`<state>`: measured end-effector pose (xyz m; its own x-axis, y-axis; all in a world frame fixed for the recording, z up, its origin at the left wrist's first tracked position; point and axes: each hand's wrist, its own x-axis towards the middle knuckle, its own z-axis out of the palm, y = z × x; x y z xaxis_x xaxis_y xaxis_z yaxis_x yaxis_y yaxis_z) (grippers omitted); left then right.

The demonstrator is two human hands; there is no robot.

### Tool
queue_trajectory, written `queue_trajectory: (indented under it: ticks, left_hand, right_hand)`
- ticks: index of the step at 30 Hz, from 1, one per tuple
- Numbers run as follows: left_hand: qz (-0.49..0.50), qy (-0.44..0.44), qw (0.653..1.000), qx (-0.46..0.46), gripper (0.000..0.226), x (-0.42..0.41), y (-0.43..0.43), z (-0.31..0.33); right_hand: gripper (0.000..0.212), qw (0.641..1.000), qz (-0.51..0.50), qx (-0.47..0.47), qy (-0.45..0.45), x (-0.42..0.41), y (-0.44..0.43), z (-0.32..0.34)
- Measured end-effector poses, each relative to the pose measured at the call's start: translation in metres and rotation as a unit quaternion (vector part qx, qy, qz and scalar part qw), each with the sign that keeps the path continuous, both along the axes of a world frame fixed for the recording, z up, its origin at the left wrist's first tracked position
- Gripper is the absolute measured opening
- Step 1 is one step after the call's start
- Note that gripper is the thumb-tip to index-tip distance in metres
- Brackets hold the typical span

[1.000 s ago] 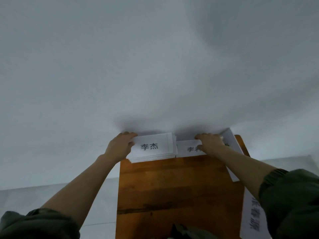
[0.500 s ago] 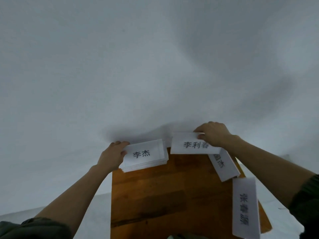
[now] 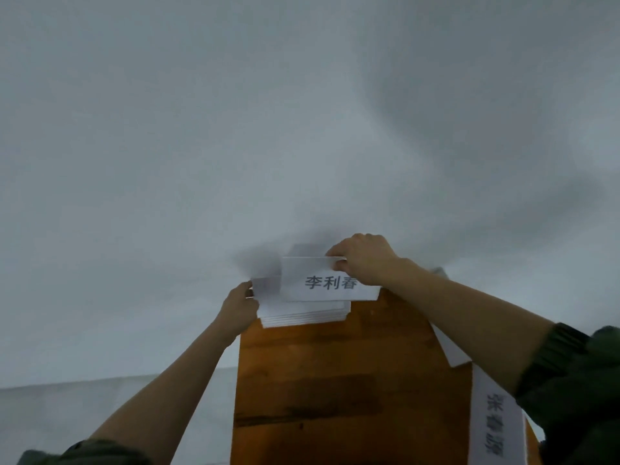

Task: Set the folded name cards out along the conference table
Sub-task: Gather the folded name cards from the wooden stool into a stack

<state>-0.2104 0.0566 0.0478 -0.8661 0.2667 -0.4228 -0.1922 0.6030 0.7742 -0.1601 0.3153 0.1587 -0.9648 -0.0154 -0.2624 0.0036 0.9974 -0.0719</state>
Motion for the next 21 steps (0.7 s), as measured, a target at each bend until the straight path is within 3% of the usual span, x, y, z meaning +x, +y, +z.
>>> queue_trajectory:
  ticks: [5,9,14,18,21]
  left_hand:
    - [-0.010,-0.025,0.999,0.047,0.044,0.007,-0.002,0.007]
    - [-0.023,-0.021,0.999,0.032,0.047,0.005,-0.007,0.004]
    - [-0.049,-0.017,0.999,-0.007,0.055,0.004,-0.008,0.001]
    - [-0.070,-0.013,0.995,-0.074,0.062,0.010,-0.009,-0.002]
    - [-0.072,0.026,0.985,-0.155,0.040,0.019,-0.011,-0.003]
  right_hand:
    - [0.031,0.999,0.026,0.009,-0.031,-0.028,-0.038,-0.037]
    - [0.026,0.999,0.033,0.028,-0.028,-0.038,-0.052,-0.051]
    - [0.030,0.998,0.037,-0.004,-0.043,-0.036,-0.051,-0.053]
    - [0.048,0.997,0.030,-0.031,-0.069,-0.023,-0.049,-0.052]
    - [0.053,0.999,0.003,-0.033,-0.034,-0.008,-0.038,-0.047]
